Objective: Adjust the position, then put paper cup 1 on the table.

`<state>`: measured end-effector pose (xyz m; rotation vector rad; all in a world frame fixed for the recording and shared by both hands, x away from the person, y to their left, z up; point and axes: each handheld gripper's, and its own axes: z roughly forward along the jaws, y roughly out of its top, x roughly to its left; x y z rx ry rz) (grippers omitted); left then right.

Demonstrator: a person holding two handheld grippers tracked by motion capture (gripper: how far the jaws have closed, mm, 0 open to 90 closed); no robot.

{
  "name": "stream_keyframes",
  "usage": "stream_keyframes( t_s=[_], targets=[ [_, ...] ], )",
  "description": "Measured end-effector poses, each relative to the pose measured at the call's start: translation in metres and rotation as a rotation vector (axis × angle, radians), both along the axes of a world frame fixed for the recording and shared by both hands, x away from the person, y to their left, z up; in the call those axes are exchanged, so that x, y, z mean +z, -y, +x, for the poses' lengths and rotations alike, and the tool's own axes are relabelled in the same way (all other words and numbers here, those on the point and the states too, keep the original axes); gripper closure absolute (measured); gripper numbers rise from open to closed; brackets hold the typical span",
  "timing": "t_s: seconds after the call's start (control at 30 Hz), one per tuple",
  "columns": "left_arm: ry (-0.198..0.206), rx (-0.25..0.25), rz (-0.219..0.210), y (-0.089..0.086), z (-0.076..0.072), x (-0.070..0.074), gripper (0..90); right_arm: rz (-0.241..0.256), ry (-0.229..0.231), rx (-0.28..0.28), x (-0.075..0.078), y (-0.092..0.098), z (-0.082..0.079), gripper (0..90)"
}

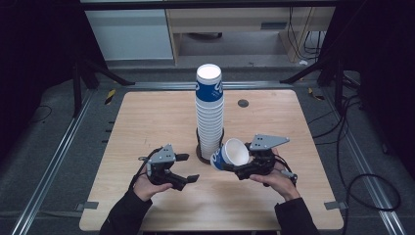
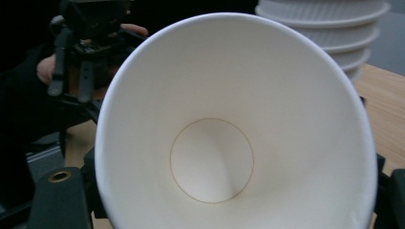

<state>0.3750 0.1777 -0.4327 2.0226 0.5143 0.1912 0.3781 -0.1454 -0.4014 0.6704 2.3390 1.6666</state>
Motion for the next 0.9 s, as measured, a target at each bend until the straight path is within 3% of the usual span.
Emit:
stream_keyframes(
  t_s=[0.27, 0.57, 0.77, 0.9],
  targets=[
    [-0.023, 0.087, 0.011, -0.014, 0.007, -0.003, 15.4, -0.034, -0.011, -0.15, 0.003, 0.02, 0.006, 19.7],
    [-0.041, 0.179, 0.002, -0.032, 0.013, -0.003, 15.4, -0.06, -0.024, -0.384, 0.001, 0.043, 0.017, 19.6],
    [-0.055, 0.229, 0.001, -0.04, 0.017, -0.003, 15.7, -0.124, -0.037, -0.473, -0.003, 0.052, 0.023, 19.5],
    [-0.068, 0.247, 0.005, -0.045, 0.019, -0.004, 15.8, -0.133, -0.051, -0.511, -0.003, 0.059, 0.027, 19.4]
  ],
)
